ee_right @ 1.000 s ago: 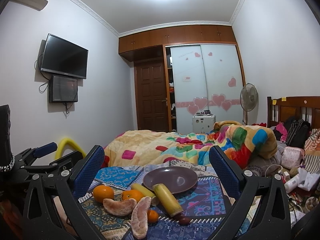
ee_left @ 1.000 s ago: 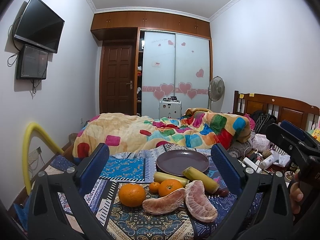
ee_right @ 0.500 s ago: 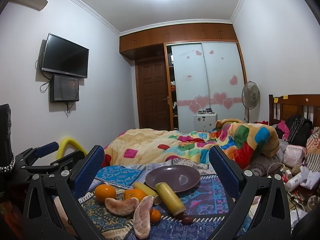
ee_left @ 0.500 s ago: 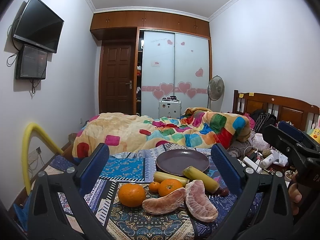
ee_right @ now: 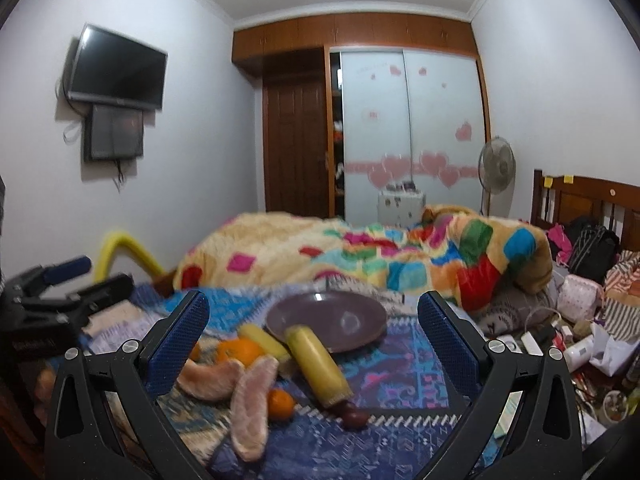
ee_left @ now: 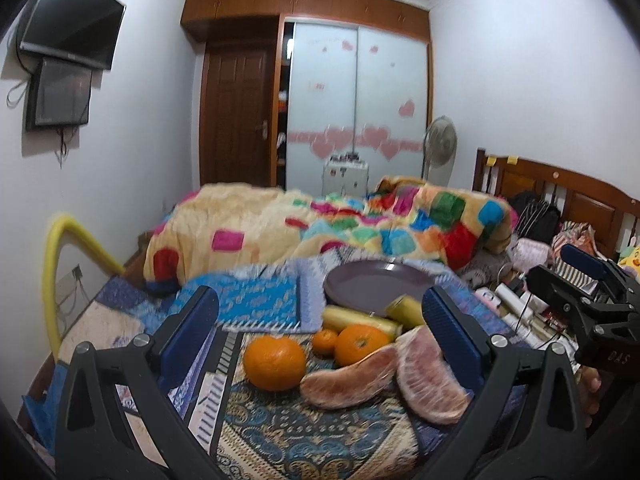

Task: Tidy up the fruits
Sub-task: 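Grasp the long pink pomelo segment with the right gripper while the left gripper reaches for an orange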

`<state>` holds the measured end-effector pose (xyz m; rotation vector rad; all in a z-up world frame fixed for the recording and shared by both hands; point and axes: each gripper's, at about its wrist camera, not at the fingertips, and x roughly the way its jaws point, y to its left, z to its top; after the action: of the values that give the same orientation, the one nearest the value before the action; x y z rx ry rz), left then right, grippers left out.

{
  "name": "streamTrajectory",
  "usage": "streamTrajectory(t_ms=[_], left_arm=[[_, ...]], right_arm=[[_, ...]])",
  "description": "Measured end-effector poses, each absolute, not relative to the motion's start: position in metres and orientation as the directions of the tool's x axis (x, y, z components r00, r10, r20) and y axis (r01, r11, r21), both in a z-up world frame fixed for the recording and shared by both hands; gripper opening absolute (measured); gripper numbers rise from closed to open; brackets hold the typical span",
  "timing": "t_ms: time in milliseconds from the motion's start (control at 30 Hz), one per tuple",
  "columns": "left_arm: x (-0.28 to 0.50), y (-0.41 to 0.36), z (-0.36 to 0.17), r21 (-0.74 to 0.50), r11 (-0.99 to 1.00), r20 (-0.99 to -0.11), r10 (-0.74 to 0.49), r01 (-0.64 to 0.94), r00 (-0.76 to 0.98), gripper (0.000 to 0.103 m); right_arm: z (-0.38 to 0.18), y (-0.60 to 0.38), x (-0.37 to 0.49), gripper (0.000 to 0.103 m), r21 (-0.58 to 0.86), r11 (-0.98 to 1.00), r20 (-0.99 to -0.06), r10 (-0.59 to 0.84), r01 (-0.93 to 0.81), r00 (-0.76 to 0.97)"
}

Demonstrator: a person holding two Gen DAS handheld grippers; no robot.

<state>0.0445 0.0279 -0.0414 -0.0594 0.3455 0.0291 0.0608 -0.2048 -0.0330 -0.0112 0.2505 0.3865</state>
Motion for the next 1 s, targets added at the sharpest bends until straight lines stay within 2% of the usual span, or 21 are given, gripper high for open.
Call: streamTrajectory(t_ms=[200, 267, 333, 533, 733, 800, 867, 1000], left_arm=[[0.060, 0.051, -0.071, -0.082, 0.994, -0.437, 0.026, -0.069, 0.899, 0.103], [0.064, 0.056, -0.081, -0.093, 0.993, -0.467, 0.018, -0.070, 0.884, 0.101], [0.069, 0.062, -0.091, -0.095, 0.993, -0.498, 0.016, -0.074, 0.867, 0.093], [0.078, 0.076, -0.117, -0.117, 0.989, -0.567, 0.005, -0.087, 0.824, 0.086], [0.080, 0.077, -0.126, -0.102, 0.992, -0.583, 0.005, -0.080, 0.812, 0.084], [0.081, 0.079, -0.127, -0.102, 0.992, -0.583, 0.001, -0.075, 0.812, 0.082], [0.082, 0.081, -0.127, -0.105, 0.992, -0.584, -0.004, -0.071, 0.812, 0.082], [0.090, 0.081, -0.127, -0.105, 0.993, -0.588, -0.013, -0.061, 0.809, 0.082]], right_arm=[[-0.062, -0.205, 0.086, 0.103, 0.077, 0.911, -0.377, 0.402, -0.404, 0.834], [-0.071, -0.202, 0.091, 0.103, 0.103, 0.899, -0.415, 0.427, -0.425, 0.803], [-0.078, -0.197, 0.093, 0.102, 0.115, 0.889, -0.441, 0.446, -0.443, 0.779], [-0.094, -0.176, 0.100, 0.089, 0.115, 0.864, -0.502, 0.477, -0.490, 0.722], [-0.102, -0.162, 0.114, 0.065, 0.106, 0.847, -0.546, 0.487, -0.521, 0.681], [-0.105, -0.159, 0.118, 0.054, 0.119, 0.836, -0.566, 0.501, -0.536, 0.655], [-0.107, -0.154, 0.123, 0.048, 0.126, 0.829, -0.582, 0.506, -0.545, 0.636], [-0.108, -0.151, 0.127, 0.044, 0.132, 0.821, -0.587, 0.516, -0.555, 0.624]])
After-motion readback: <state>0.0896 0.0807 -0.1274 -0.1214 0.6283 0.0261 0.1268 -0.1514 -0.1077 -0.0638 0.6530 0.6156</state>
